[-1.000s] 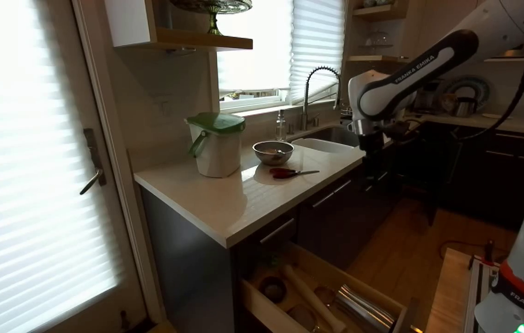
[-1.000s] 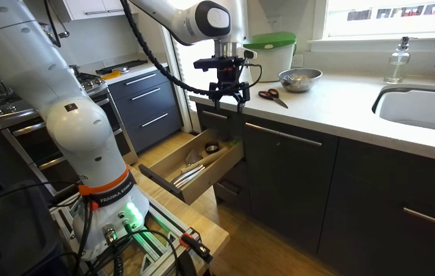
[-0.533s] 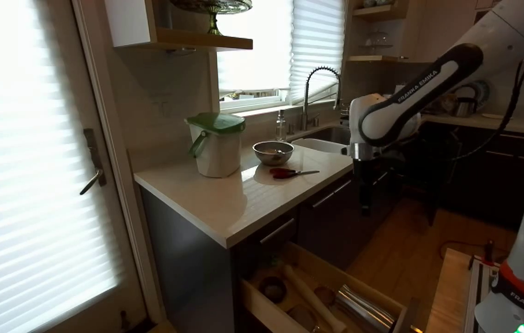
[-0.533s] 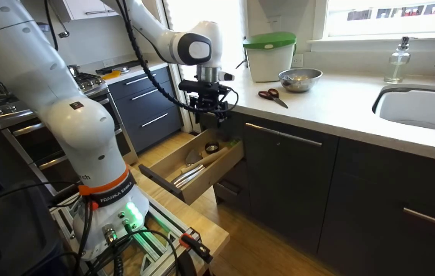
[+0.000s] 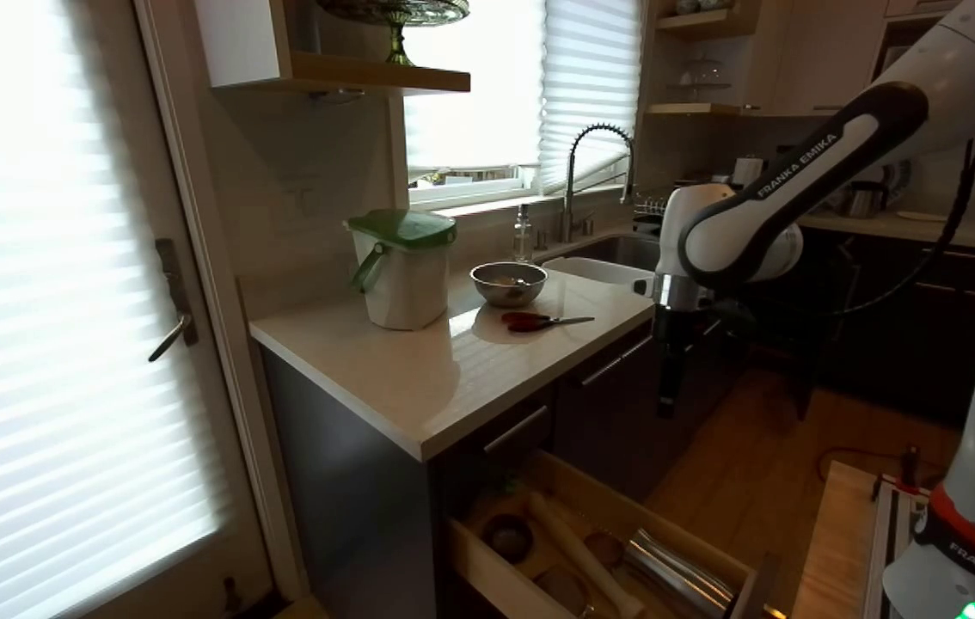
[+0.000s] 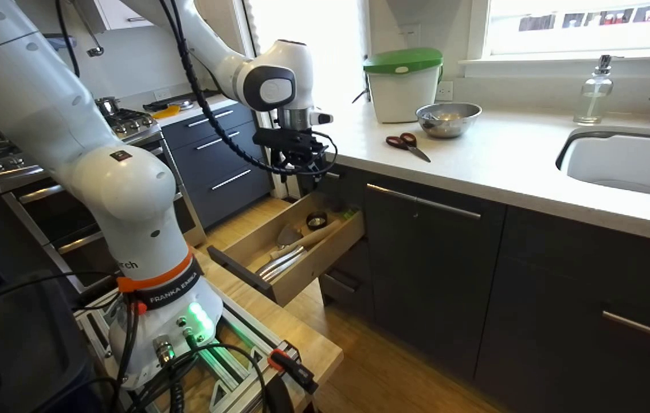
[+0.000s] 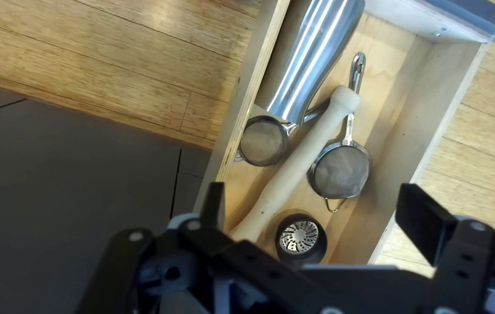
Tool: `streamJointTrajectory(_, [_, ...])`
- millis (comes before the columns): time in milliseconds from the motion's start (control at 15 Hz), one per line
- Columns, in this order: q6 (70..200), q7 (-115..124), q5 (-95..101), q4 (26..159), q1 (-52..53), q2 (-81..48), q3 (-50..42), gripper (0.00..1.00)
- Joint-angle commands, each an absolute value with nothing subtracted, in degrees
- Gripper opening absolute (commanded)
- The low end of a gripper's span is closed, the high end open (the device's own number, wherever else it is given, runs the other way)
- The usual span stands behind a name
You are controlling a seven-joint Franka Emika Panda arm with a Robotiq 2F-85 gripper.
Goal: Remove the green object from the open drawer
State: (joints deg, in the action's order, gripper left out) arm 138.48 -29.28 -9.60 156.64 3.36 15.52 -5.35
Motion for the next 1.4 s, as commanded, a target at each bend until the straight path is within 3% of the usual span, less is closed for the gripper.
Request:
streamJointTrajectory(0, [138.38, -29.16, -9.43, 156.61, 3.66, 15.63, -5.67, 1.0])
streamJointTrajectory(733, [143.74, -41.37, -43.89, 154.92, 14.88, 3.28, -4.59, 1.0])
streamJointTrajectory(1333, [163.37, -64.95, -79.19, 147.83, 16.59, -9.82, 2.17, 1.0])
